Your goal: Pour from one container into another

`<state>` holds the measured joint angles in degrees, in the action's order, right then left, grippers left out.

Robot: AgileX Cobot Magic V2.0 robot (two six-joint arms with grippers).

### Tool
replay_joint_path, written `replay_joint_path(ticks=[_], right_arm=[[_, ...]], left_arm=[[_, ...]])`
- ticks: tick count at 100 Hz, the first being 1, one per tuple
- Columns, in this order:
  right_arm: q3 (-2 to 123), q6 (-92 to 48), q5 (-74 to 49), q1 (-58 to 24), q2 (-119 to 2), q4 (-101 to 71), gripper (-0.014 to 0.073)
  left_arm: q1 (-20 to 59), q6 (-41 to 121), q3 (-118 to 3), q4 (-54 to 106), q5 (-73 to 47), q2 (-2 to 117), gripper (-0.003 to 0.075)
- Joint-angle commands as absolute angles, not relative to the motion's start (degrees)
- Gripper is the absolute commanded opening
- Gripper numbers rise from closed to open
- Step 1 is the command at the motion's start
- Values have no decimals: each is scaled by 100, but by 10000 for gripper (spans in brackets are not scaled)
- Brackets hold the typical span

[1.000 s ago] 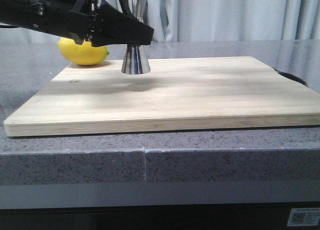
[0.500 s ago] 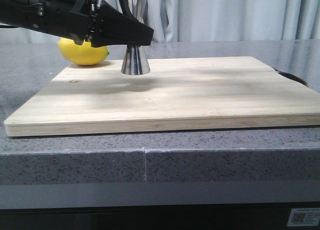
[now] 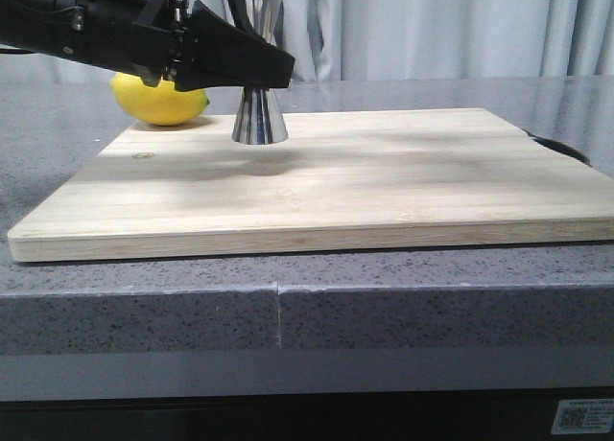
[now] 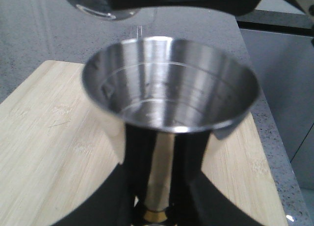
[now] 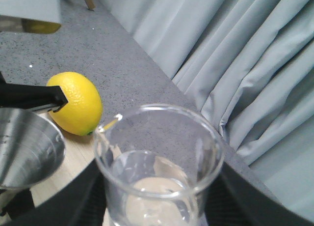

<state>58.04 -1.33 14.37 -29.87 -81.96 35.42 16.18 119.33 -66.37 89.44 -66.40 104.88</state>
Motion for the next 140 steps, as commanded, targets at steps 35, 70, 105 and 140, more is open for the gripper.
replay_joint_path(ticks=[35, 70, 105, 140], right_arm=[[6018, -146, 1873, -3025, -8008, 3767, 246], [6018, -146, 1860, -3102, -8008, 3917, 246], [6018, -146, 1826, -3102, -8008, 4110, 246], [6018, -146, 1826, -3102, -8008, 4168, 246]], left_arm=[[1673, 11867, -6799, 9333, -7274, 10171, -19], [1673, 11867, -6799, 9324, -7274, 10171, -19], [1673, 11867, -6799, 9290, -7274, 10171, -19], [1673, 11858, -6799, 9290, -7274, 10171, -19]])
